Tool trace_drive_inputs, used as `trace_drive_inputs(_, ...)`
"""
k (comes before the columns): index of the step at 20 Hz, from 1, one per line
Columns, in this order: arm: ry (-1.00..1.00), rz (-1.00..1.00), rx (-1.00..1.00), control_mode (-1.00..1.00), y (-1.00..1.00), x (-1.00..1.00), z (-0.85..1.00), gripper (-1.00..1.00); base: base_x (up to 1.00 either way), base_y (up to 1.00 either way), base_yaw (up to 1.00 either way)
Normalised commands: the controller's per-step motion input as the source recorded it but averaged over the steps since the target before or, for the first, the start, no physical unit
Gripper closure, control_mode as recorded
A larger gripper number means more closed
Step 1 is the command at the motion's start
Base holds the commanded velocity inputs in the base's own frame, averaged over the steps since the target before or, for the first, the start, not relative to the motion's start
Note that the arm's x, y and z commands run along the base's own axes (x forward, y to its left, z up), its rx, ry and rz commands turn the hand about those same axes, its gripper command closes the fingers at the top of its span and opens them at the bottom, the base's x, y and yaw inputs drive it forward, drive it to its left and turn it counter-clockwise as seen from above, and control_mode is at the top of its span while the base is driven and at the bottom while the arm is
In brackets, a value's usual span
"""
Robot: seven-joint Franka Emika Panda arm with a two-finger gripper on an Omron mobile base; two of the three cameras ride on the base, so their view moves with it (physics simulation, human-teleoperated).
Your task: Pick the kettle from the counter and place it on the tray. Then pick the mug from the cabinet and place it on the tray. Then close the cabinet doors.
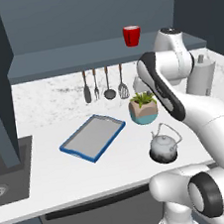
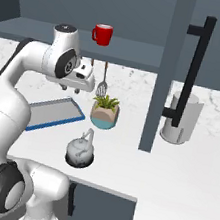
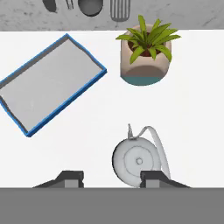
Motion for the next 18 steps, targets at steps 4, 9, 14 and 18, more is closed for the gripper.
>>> trace_drive_inputs(4, -0.06, 0.0, 0.0, -1.0, -0.04, -0.13, -0.02, -1.0, 0.0, 0.0, 0.0)
trace_drive_inputs(9, -0.01, 0.0, -0.1, -1.0, -0.23, -0.33, -0.37, -1.0, 0.0, 0.0, 0.0)
trace_drive_inputs(14, 0.0, 0.0, -0.02, -1.0, -0.39, -0.26, -0.5, -1.0, 0.0, 0.0, 0.0)
trace_drive_inputs(18, 0.02, 0.0, 0.0, -1.0, -0.46, -0.05, -0.52, -1.0, 0.0, 0.0, 0.0)
